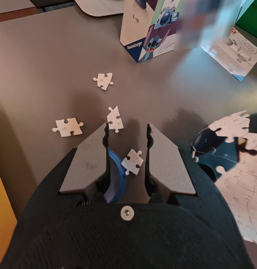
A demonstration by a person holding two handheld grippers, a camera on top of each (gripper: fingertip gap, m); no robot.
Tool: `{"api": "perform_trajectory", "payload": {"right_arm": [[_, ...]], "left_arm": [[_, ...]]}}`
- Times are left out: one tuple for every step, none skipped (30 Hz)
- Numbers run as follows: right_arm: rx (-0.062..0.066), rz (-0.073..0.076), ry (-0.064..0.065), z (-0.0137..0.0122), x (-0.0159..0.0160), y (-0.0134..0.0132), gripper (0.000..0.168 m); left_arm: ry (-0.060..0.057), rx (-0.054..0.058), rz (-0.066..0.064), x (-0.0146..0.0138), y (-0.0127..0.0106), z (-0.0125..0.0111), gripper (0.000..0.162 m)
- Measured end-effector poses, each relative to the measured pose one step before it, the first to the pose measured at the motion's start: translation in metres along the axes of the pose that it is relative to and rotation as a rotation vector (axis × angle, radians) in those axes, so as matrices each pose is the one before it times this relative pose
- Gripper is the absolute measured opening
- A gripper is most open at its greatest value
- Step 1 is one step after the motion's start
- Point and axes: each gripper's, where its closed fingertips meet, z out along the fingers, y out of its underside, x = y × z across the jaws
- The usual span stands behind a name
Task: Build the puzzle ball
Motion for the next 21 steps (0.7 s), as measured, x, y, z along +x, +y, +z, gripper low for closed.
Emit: {"api": "perform_trajectory", "payload": {"right_arm": [[0.0209,0.0027,-0.0057,-0.00305,-0.00089,-0.00388,0.046],[0.0156,0.0096,0.0036,-0.00242,0.00143,-0.00236,0.046],[0.0063,0.0099,0.0099,-0.00158,0.00276,-0.00054,0.047],[-0.0032,0.0057,0.007,-0.00045,0.002,0.00115,0.048],[-0.006,0.001,0.0013,0.00025,0.00059,0.00138,0.048],[-0.0043,-0.0008,-0.0049,0.00072,-0.00091,0.0009,0.049],[-0.0019,-0.0011,-0.0079,0.00046,-0.00142,0.00026,0.048],[0.0016,-0.0009,-0.0055,-0.00016,-0.00109,-0.00056,0.048],[0.0055,-0.0001,-0.0014,-0.00101,-0.00031,-0.00117,0.048],[0.0115,0.0011,0.0005,-0.00195,0.0002,-0.00215,0.048],[0.0193,0.0024,0.0008,-0.00277,0.00033,-0.00354,0.048],[0.0257,0.0042,0.0011,-0.00344,0.00052,-0.00464,0.048],[0.0297,0.0057,0.0022,-0.00394,0.00088,-0.00523,0.048],[0.0325,0.0066,0.0044,-0.00429,0.00139,-0.00565,0.047],[0.0335,0.0071,0.0094,-0.0046,0.00236,-0.00579,0.047],[0.0339,0.0062,0.017,-0.00488,0.00378,-0.00579,0.046],[0.0347,0.005,0.0238,-0.00533,0.00494,-0.00593,0.046],[0.0337,0.0059,0.0284,-0.00568,0.00594,-0.00578,0.046],[0.0306,0.0068,0.0344,-0.00581,0.00711,-0.00523,0.046],[0.0255,0.0056,0.0459,-0.00596,0.00909,-0.00435,0.046],[0.0186,0.0027,0.0615,-0.0058,0.01155,-0.00321,0.045]], "left_arm": [[-0.0011,-0.0018,0.0019,0.00008,0.00031,0.00042,0.051],[-0.0006,-0.0028,0.0009,0.00005,0.00054,0.00051,0.051],[0.0006,-0.0028,0.0004,0.00012,0.00054,0.00062,0.051],[0.0002,-0.0033,0.0008,0.00022,0.00069,0.0007,0.051],[-0.0008,-0.0031,0.0017,0.00009,0.00063,0.00045,0.051],[-0.0023,-0.0025,0.0021,-0.00018,0.00046,0.00027,0.051],[-0.0028,-0.0018,0.0023,-0.00019,0.0002,0.00006,0.051],[-0.0031,-0.0004,0.0019,-0.00042,0.00012,-0.00021,0.051],[-0.0026,0.0016,0.0015,-0.00034,-0.00033,-0.00036,0.051],[-0.0013,0.0018,0.0005,-0.00017,-0.00037,-0.00037,0.051],[-0.0001,0.0018,-0.0005,-0.00002,-0.00031,-0.00047,0.05],[0.0003,0.0023,-0.0006,-0.00002,-0.00042,-0.00023,0.05],[0.0006,0.0009,-0.0001,0.00015,-0.00007,-0.00015,0.05],[-0.0001,-0.0008,0.0008,0.0001,0.00005,0.00007,0.051],[-0.0009,-0.0012,0.0017,0.00001,0.00032,0.00012,0.051],[-0.0008,-0.0011,0.0018,0.00008,0.00024,0.00023,0.051],[-0.0007,-0.0008,0.0015,0.00005,0.00013,0.00016,0.051],[-0.0006,-0.0004,0.0013,0.00001,0.00013,0.00009,0.05],[-0.0001,-0.001,0.001,0.00006,0.00023,0.00018,0.05],[-0.0004,-0.001,0.0012,0.00017,0.0002,-0.00006,0.05],[-0.0008,0.0,0.0021,0.00005,0.00007,0.0,0.05]]}}
